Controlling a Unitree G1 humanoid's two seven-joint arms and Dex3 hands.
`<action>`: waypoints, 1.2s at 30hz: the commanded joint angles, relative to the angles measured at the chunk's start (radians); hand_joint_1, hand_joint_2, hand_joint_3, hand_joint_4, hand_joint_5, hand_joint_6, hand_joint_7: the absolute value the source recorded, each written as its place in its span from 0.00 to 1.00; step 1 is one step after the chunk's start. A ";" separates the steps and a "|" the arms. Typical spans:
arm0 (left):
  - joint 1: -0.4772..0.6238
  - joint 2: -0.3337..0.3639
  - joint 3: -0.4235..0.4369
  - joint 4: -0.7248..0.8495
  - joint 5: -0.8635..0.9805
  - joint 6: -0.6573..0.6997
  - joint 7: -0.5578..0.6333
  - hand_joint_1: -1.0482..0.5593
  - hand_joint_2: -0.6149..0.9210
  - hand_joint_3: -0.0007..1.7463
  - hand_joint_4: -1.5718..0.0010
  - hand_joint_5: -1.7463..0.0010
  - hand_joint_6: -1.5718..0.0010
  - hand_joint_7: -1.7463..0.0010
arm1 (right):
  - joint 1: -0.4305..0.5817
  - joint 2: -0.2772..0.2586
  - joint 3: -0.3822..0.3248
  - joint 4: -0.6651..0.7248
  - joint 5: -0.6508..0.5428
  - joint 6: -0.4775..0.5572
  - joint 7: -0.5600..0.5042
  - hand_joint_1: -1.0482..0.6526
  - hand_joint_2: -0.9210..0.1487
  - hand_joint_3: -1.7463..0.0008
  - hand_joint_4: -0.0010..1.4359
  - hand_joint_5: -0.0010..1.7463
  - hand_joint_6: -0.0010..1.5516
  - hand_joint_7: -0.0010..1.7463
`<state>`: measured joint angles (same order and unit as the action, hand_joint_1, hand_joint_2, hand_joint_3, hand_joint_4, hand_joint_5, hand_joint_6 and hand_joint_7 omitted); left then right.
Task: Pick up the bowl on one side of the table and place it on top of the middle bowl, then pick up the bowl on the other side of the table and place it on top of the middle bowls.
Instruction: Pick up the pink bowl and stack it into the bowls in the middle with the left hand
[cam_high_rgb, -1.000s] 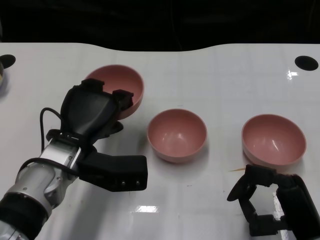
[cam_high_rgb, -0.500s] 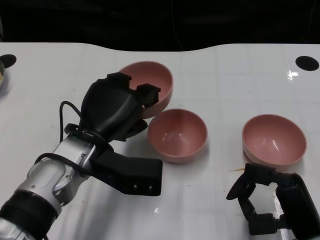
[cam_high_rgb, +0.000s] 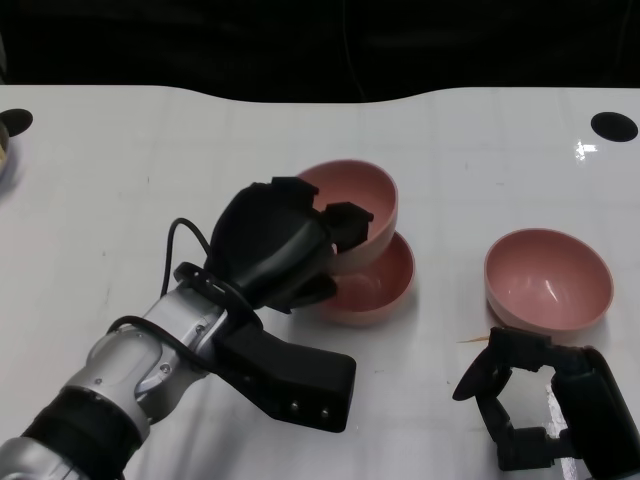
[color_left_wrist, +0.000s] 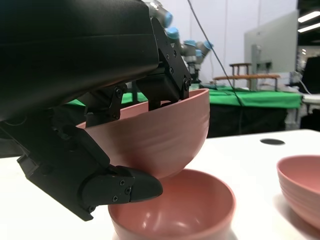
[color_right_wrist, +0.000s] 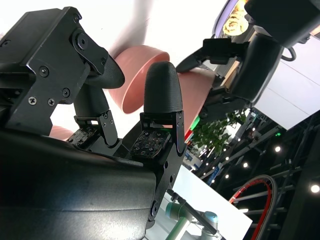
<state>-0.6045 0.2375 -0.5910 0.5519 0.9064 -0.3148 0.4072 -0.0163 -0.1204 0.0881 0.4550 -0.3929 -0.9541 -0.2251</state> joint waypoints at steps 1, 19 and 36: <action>-0.033 -0.001 -0.014 0.033 0.012 -0.009 -0.016 0.51 0.81 0.31 0.45 0.00 0.48 0.21 | 0.005 -0.012 -0.003 0.000 0.002 -0.007 -0.008 0.68 0.68 0.17 0.60 0.88 0.56 0.70; -0.063 0.012 -0.029 0.078 -0.009 -0.052 -0.175 0.34 1.00 0.08 0.82 0.83 0.78 1.00 | 0.004 -0.010 -0.001 -0.004 0.000 -0.005 -0.010 0.69 0.68 0.17 0.60 0.88 0.56 0.70; 0.015 0.066 -0.014 -0.065 -0.019 0.011 -0.249 0.22 1.00 0.16 0.99 0.85 0.89 0.99 | 0.009 -0.009 -0.002 -0.015 -0.005 0.002 -0.010 0.69 0.69 0.16 0.61 0.87 0.57 0.70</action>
<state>-0.6092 0.2810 -0.6184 0.5048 0.8942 -0.3098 0.1744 -0.0149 -0.1196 0.0906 0.4513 -0.4006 -0.9537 -0.2255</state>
